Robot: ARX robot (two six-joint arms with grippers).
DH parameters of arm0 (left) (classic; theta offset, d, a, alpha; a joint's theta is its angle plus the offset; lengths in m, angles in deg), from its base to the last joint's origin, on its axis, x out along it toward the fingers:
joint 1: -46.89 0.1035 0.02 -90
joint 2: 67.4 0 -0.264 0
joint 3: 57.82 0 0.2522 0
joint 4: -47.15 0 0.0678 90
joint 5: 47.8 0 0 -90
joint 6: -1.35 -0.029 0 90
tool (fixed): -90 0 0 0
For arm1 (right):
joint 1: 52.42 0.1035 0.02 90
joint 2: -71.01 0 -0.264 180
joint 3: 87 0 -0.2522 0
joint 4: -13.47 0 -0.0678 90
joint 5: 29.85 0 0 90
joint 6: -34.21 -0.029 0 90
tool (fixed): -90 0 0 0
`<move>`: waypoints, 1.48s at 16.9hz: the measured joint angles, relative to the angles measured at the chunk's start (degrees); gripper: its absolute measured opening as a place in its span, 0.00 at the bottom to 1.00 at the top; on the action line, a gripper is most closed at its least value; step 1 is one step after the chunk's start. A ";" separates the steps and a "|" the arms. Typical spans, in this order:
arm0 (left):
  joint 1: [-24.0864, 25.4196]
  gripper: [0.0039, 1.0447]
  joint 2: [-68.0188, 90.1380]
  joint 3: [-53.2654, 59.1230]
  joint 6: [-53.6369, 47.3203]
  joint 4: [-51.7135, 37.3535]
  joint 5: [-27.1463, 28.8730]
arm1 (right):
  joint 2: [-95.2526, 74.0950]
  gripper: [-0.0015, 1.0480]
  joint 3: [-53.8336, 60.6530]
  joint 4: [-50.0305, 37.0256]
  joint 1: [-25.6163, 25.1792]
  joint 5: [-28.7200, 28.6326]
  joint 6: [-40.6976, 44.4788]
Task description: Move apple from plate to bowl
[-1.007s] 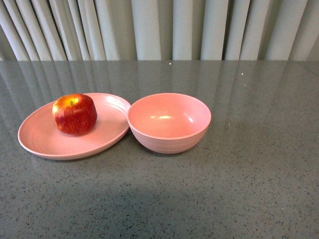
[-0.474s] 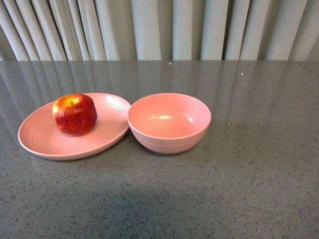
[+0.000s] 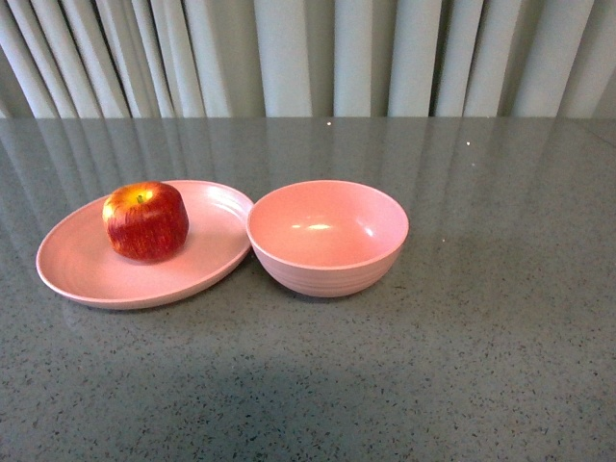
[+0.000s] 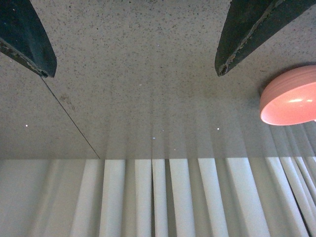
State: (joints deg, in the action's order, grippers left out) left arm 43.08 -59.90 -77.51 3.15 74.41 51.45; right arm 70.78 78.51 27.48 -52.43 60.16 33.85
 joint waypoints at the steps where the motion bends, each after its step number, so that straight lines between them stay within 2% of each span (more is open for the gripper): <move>1: -0.33 0.94 1.95 -0.90 0.24 1.09 1.18 | 0.00 0.94 -0.02 -0.07 0.00 -0.07 0.04; 3: -0.94 0.94 2.10 -1.42 0.83 1.55 2.38 | 0.00 0.94 0.00 0.07 0.00 0.00 0.02; 5: -2.16 0.94 4.79 -3.96 1.03 -2.73 1.81 | 0.00 0.94 0.00 -0.02 0.00 -0.02 0.02; 9: -2.78 0.94 20.26 -7.52 0.04 -16.33 -4.33 | 0.00 0.94 -0.02 0.00 0.00 -0.02 0.02; 13: -3.63 0.94 41.86 -18.01 -3.41 -30.51 -12.17 | 0.00 0.94 0.00 0.00 0.00 -0.02 0.02; 16: -4.35 0.94 57.44 -26.34 -4.50 -33.22 -16.92 | 0.00 0.94 0.00 0.00 0.00 -0.02 0.02; 20: -4.35 0.94 74.49 -35.65 -7.04 -34.29 -17.88 | 0.00 0.94 0.00 0.00 0.00 -0.02 0.02; 25: -3.67 0.94 78.49 -37.38 -6.78 -34.05 -17.22 | 0.00 0.94 0.00 0.00 0.00 -0.02 0.02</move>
State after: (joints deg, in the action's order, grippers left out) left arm 39.41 18.59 -114.89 -3.62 40.36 34.23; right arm 70.78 78.51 27.48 -52.43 60.13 33.87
